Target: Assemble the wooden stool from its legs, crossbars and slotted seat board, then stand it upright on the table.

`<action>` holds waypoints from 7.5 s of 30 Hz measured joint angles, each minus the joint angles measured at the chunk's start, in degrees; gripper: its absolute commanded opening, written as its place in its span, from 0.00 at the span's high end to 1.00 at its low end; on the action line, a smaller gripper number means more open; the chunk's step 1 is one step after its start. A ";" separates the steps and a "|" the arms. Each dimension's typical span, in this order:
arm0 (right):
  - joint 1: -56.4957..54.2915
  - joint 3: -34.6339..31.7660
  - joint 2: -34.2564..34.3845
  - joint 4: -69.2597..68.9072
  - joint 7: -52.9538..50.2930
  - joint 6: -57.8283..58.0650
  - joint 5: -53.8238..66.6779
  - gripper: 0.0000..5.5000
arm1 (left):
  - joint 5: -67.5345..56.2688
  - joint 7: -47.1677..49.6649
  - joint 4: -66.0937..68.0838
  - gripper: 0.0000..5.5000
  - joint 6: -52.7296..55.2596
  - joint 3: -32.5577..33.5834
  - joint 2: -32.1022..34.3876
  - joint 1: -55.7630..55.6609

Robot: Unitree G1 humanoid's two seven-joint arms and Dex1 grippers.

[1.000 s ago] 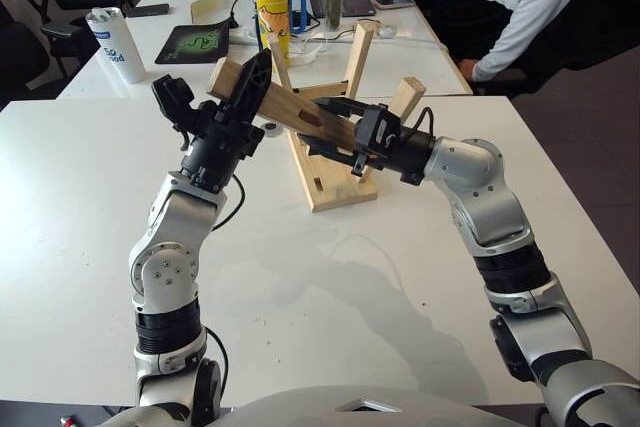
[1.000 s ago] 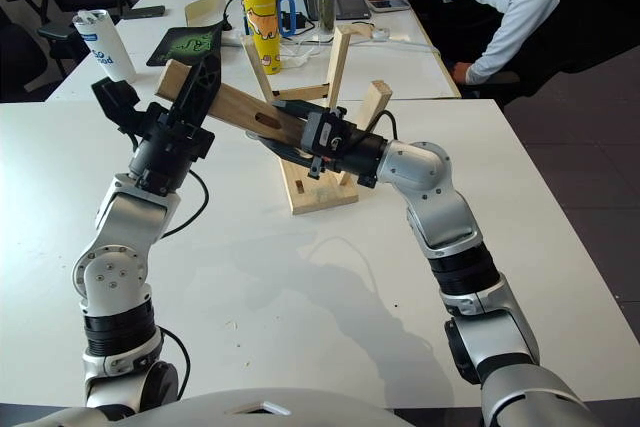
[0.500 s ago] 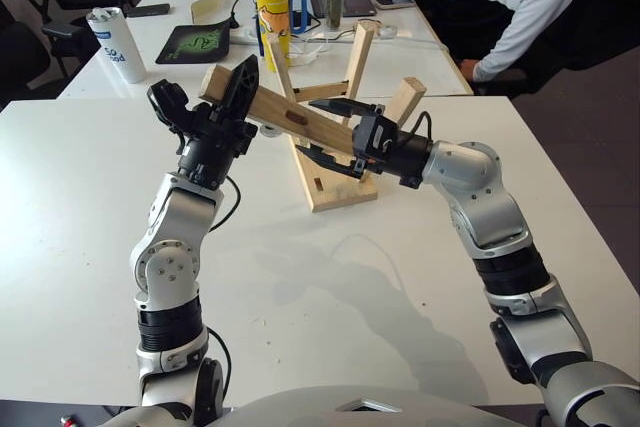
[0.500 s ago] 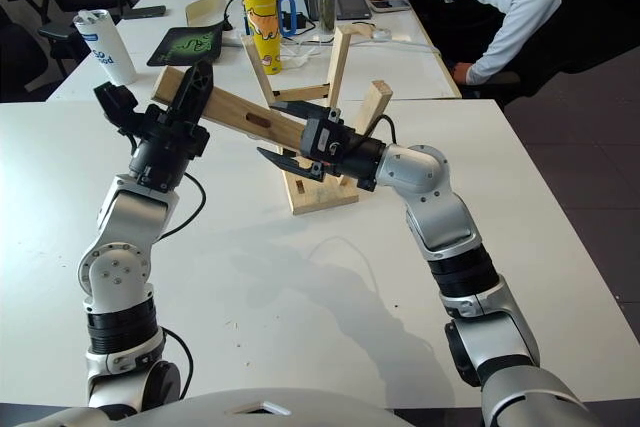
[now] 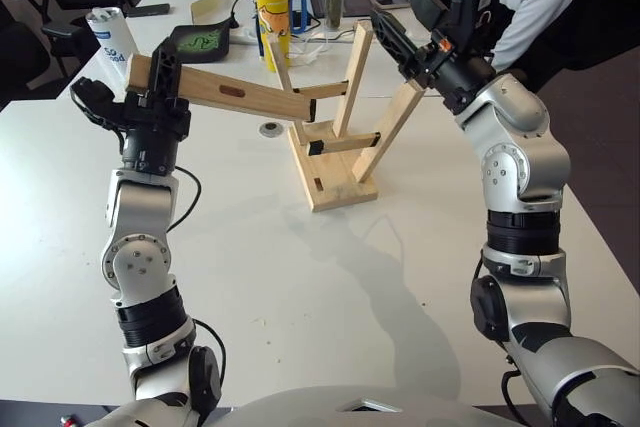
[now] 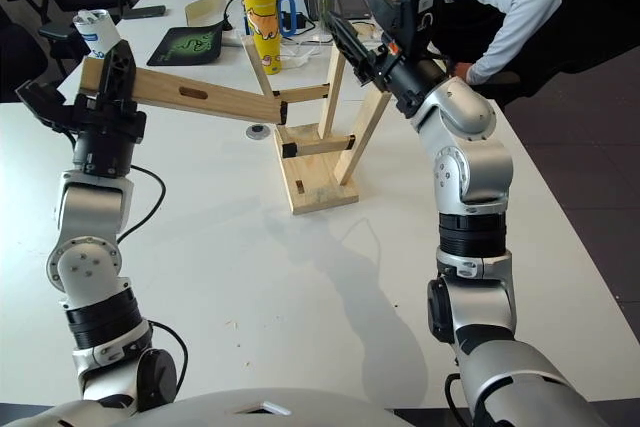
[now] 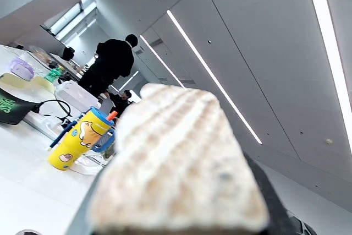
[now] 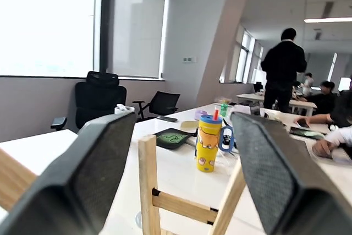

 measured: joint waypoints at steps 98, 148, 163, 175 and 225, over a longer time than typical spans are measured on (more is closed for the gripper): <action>14.47 7.29 21.32 -0.60 -23.61 -4.38 -14.62 0.81 | 39.99 31.43 9.52 0.82 22.11 -20.80 -7.39 -13.85; 9.95 12.57 15.95 5.91 -23.41 -6.09 -14.91 0.79 | 46.92 18.20 9.90 0.77 24.78 -26.94 -0.48 -14.08; 10.02 14.47 15.12 4.19 -22.93 -4.59 -14.87 0.79 | 45.16 12.13 7.59 0.77 15.36 -25.08 -0.12 -7.08; 8.99 15.68 14.84 2.98 -21.58 -4.45 -16.32 0.79 | 46.83 7.62 10.11 0.57 18.27 -26.40 -0.16 -3.60; 12.47 9.49 19.95 3.97 -21.52 0.79 -14.60 0.61 | 53.50 4.79 -8.24 0.57 6.53 -16.72 -2.00 -14.08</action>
